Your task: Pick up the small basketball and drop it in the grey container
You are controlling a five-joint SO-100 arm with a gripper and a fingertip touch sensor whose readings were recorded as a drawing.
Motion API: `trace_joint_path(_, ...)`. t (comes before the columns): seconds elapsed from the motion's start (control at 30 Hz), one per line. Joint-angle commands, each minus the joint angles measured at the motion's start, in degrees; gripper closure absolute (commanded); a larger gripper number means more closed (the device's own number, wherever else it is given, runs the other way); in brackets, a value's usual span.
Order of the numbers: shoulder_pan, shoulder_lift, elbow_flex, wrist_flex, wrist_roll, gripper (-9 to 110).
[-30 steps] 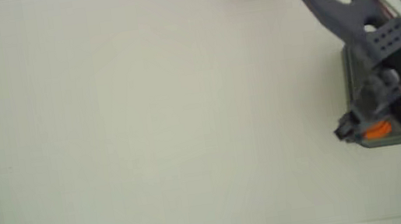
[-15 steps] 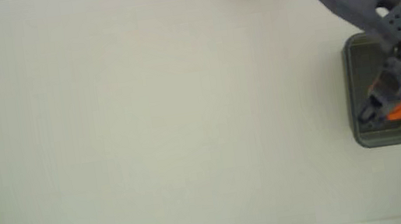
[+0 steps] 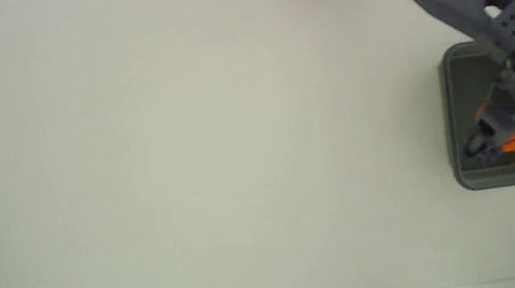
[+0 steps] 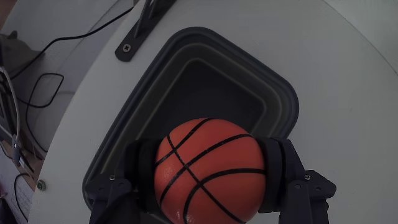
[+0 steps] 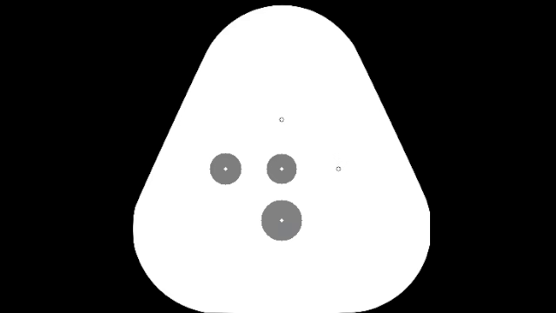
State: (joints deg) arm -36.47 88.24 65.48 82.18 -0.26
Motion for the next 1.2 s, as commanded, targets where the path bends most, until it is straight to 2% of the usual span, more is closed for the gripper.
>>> trace_joint_path(0.0,-0.9,4.9,0.4,-0.5,0.3,21)
trace_joint_path(0.43,-0.9,4.9,0.4,-0.5,0.3,21)
trace_joint_path(0.47,-0.9,4.9,0.4,-0.5,0.3,-9)
trace_joint_path(1.17,-0.9,4.9,0.4,-0.5,0.3,-9)
